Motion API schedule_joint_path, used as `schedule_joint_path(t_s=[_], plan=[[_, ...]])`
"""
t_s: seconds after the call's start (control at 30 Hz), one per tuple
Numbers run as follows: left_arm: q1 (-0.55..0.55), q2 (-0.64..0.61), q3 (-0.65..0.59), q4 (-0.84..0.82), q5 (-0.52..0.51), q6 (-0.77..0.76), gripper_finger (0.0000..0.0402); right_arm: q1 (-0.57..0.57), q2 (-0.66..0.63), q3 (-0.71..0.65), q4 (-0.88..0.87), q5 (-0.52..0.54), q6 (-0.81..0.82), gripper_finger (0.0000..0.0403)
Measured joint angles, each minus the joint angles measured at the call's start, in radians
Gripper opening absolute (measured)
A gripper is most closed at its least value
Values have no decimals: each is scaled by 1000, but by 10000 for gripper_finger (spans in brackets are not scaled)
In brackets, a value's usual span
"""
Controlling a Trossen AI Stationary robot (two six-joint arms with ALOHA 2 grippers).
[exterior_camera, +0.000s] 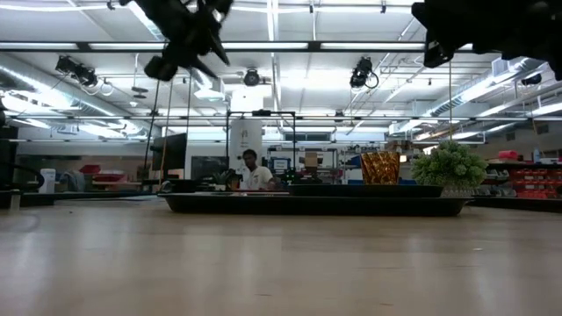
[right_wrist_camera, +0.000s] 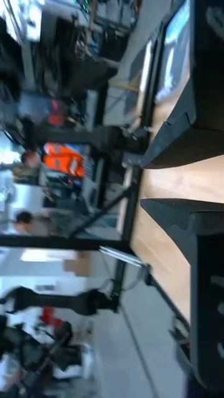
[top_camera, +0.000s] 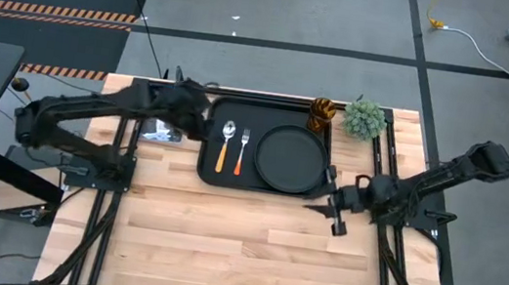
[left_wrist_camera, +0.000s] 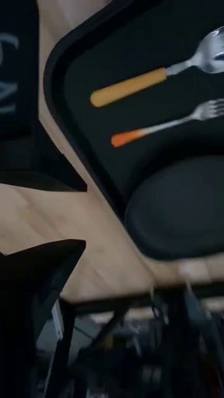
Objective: Pick and place plate/cup/fork/spoon on tray
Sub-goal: Return to Home Position
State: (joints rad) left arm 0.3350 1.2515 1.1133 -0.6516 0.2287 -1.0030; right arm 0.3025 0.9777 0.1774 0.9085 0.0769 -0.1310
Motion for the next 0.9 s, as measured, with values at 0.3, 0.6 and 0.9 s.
schedule_joint_path(t_s=[0.3, 0.6, 0.9], plan=[[-42, -163, 1, -91, -183, 174, 142, -113, -52, -58, 53, -209, 76, 81], [-120, -168, 0, -107, -280, 390, 122, -251, -67, -171, 149, -335, 174, 43], [-119, -218, -1, 89, -330, 611, 39, -305, -73, -172, 162, -390, 184, 12]])
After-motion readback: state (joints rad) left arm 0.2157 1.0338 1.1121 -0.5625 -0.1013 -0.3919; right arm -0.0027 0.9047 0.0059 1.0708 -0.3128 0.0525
